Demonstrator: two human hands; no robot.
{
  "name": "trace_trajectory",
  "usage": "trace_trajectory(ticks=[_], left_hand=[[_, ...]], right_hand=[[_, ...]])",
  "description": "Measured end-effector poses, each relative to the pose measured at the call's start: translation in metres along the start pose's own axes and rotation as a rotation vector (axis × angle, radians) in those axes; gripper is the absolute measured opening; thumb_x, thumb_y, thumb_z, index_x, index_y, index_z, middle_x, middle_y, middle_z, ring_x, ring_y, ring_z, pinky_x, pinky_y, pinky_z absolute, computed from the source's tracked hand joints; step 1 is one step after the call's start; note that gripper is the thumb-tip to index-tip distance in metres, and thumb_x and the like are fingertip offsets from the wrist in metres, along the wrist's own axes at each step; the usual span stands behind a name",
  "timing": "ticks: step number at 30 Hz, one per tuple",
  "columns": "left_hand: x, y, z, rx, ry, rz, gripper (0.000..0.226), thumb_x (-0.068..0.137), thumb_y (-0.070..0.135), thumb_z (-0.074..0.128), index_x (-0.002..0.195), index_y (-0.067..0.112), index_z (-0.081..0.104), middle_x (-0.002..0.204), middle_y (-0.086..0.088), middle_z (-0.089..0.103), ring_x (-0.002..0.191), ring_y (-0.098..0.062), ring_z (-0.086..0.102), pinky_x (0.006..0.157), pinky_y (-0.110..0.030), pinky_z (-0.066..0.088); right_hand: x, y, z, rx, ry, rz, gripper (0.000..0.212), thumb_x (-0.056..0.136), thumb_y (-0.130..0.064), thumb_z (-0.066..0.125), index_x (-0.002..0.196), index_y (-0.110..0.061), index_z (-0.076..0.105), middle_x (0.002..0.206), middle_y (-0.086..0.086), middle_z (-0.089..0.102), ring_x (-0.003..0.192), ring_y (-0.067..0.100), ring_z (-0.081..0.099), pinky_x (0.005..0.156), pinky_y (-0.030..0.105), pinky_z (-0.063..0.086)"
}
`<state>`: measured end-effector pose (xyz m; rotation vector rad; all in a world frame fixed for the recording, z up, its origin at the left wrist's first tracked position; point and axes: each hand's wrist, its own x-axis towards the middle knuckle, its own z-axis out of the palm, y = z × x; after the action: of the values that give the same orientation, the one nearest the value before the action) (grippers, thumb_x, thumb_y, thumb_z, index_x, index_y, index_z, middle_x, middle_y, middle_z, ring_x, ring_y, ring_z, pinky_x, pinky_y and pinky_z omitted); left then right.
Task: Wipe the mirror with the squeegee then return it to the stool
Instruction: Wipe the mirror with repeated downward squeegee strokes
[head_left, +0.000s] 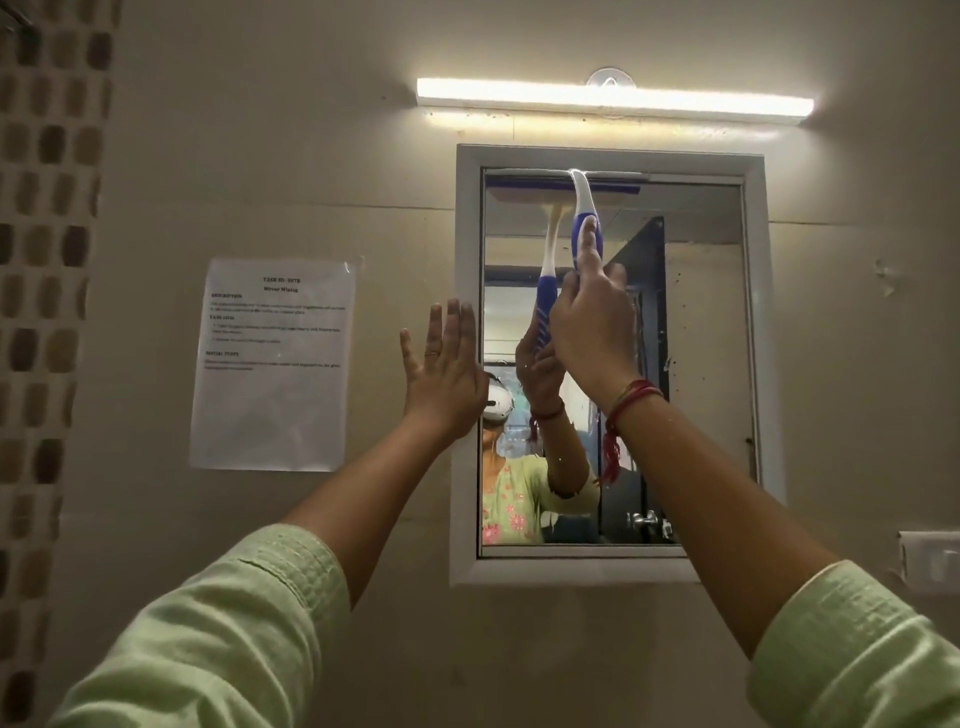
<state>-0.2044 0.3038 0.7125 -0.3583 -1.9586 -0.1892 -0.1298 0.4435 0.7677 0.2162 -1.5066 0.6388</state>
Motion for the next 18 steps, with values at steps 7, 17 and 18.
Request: trace_trajectory(ticks=[7,17,18], left_hand=[[-0.006,-0.003,0.012,-0.086,0.070,0.008,0.063,0.098,0.030,0.025,0.143,0.019,-0.018,0.155,-0.003,-0.018,0.141,-0.019,-0.020,0.111,-0.056,-0.012],[-0.007,-0.005,0.022,-0.113,0.153,0.007,0.059,0.093,0.034,0.017,0.144,0.021,-0.010,0.156,-0.002,-0.008,0.142,-0.019,-0.015,0.110,-0.056,-0.013],[-0.007,-0.005,0.022,-0.112,0.156,0.005,0.059,0.093,0.034,0.017,0.144,0.021,-0.010,0.156,-0.002,-0.008,0.143,-0.019,-0.015,0.110,-0.056,-0.014]], right_hand=[[-0.002,0.009,0.005,-0.035,-0.025,-0.028,0.057,0.095,-0.016,0.044,0.146,-0.018,0.018,0.121,0.014,0.057,0.093,0.022,0.061,0.080,0.026,0.046],[-0.001,0.012,0.010,-0.102,-0.006,-0.056,0.060,0.095,-0.017,0.046,0.146,-0.018,0.015,0.119,0.016,0.057,0.096,0.027,0.060,0.081,0.030,0.048],[-0.002,0.013,0.010,-0.115,-0.013,-0.058,0.061,0.095,-0.017,0.046,0.147,-0.018,0.014,0.119,0.016,0.057,0.096,0.026,0.060,0.080,0.030,0.048]])
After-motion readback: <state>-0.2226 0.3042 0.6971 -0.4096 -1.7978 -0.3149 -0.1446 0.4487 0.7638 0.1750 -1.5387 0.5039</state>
